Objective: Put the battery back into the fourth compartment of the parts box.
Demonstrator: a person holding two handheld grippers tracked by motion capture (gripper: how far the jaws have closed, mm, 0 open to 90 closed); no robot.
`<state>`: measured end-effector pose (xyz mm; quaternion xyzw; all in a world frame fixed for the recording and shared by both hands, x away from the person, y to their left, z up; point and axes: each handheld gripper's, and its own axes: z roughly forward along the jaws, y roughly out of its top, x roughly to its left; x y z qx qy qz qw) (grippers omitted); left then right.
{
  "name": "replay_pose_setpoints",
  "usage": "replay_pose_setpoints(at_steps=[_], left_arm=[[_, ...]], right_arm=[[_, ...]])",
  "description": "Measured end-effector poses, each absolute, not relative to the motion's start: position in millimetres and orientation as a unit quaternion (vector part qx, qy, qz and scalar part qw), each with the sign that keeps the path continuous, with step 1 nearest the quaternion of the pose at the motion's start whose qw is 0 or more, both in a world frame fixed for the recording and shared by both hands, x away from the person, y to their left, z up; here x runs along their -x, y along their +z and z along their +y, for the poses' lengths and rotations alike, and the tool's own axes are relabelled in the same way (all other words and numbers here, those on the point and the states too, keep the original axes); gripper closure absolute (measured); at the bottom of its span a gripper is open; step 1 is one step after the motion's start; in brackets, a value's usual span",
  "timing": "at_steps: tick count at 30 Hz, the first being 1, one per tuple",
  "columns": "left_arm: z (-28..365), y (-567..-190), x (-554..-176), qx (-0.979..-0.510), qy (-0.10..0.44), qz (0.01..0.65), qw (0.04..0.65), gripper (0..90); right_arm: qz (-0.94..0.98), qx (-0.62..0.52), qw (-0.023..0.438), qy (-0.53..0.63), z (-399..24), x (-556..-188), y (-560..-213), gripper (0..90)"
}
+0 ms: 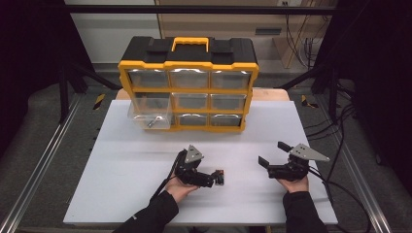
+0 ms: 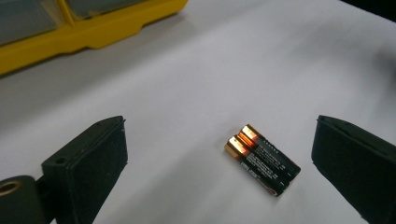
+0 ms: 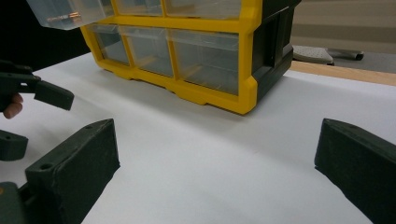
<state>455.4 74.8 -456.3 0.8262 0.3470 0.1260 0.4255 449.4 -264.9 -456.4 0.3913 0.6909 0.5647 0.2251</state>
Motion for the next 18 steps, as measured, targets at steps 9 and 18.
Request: replay_pose_setpoints(at_steps=[9,18], left_arm=[[66.7,-466.9,-456.0,-0.835,0.107,0.355,0.408,5.2],[59.3,-476.7,-454.1,-0.842,0.098,0.362,0.387,15.9]], right_arm=[[0.692,-0.391,0.224,0.564,-264.4,-449.9,-456.9,0.2],[0.692,-0.390,0.224,0.564,-264.5,-449.9,-457.0,0.2]])
